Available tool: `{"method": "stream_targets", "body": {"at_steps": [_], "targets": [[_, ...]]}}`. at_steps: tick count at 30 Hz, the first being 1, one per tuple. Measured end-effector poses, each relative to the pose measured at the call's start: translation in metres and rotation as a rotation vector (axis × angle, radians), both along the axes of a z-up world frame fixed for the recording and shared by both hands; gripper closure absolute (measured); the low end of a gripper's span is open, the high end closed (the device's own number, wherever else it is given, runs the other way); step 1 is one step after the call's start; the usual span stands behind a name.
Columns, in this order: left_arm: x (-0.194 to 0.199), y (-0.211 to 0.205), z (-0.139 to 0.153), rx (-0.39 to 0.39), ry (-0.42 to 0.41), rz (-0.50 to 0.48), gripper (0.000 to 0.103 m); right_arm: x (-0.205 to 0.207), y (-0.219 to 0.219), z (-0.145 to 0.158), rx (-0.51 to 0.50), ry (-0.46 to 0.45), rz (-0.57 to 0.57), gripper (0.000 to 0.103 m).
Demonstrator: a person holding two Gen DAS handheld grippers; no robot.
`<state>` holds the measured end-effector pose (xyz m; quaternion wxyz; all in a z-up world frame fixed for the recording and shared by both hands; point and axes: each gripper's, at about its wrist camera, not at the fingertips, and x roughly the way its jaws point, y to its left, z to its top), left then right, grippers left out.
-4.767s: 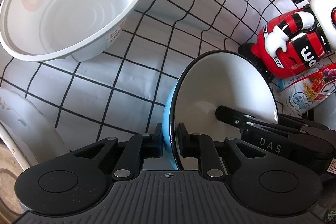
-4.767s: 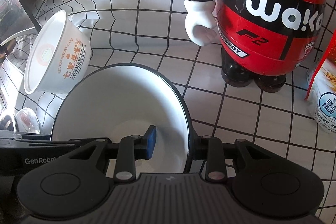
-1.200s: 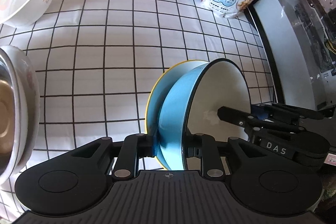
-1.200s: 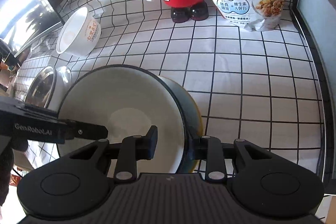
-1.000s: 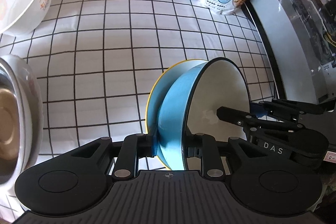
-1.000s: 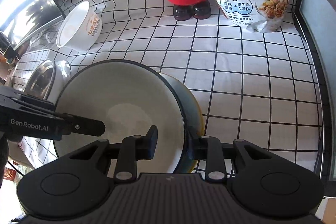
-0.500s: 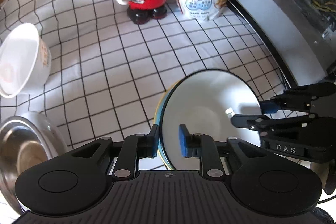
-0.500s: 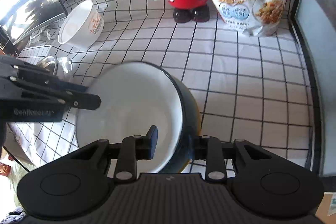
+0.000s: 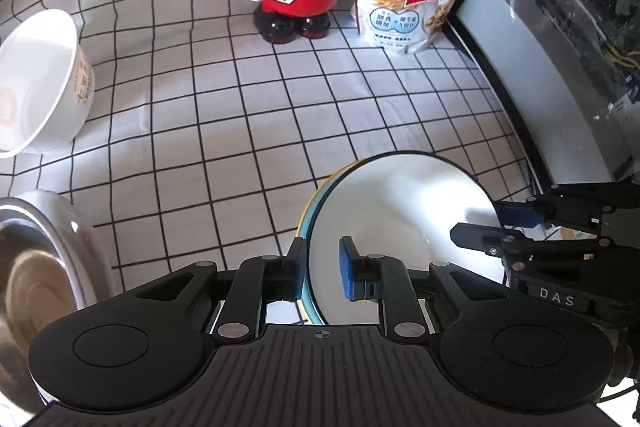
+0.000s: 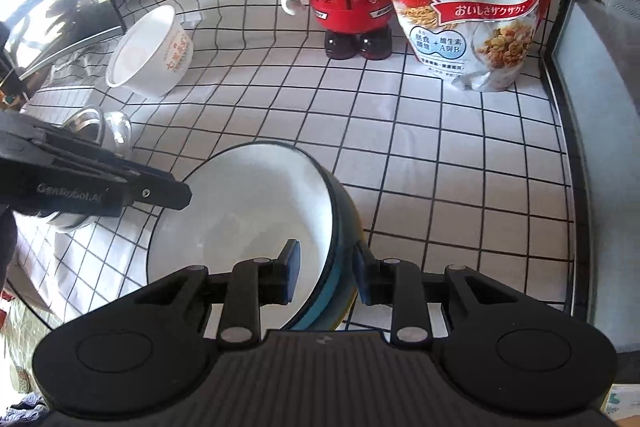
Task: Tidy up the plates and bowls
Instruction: 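Grasp the white labelled bowl's rim with the left gripper while the right gripper grasps it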
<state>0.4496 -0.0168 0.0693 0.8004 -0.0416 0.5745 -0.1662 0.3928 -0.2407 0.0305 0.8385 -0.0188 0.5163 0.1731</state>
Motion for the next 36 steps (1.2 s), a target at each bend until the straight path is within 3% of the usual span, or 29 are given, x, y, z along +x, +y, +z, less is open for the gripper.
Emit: {"method": "stream_targets", "body": {"at_steps": [4,6,11,13,16,19,25,30,36], "targets": [[-0.003,0.022,0.003,-0.093,-0.012,0.029,0.083,0.002,0.014,0.017,-0.035,-0.046,-0.010,0.073],[-0.001,0.047,0.010,-0.140,-0.049,0.073,0.083,0.004,0.029,0.033,-0.061,-0.110,-0.017,0.064],[0.007,0.146,0.041,-0.164,-0.281,0.280,0.082,0.023,0.077,0.068,-0.021,-0.210,-0.038,0.053],[0.014,0.194,0.047,-0.167,-0.324,0.396,0.082,0.037,0.101,0.077,0.004,-0.226,-0.039,0.050],[0.033,0.261,0.042,-0.149,-0.325,0.543,0.082,0.061,0.137,0.079,0.046,-0.235,-0.050,0.043],[0.054,0.305,0.022,-0.110,-0.274,0.642,0.082,0.085,0.172,0.067,0.065,-0.209,-0.092,0.041],[0.094,0.329,-0.027,-0.184,-0.159,0.582,0.082,0.122,0.234,0.021,0.041,-0.101,-0.106,0.037],[0.112,0.336,-0.041,-0.259,-0.155,0.546,0.082,0.131,0.257,0.005,0.019,-0.085,-0.083,0.037],[0.133,0.328,-0.055,-0.201,-0.137,0.480,0.081,0.158,0.267,0.002,0.018,-0.098,-0.112,0.037]]}}
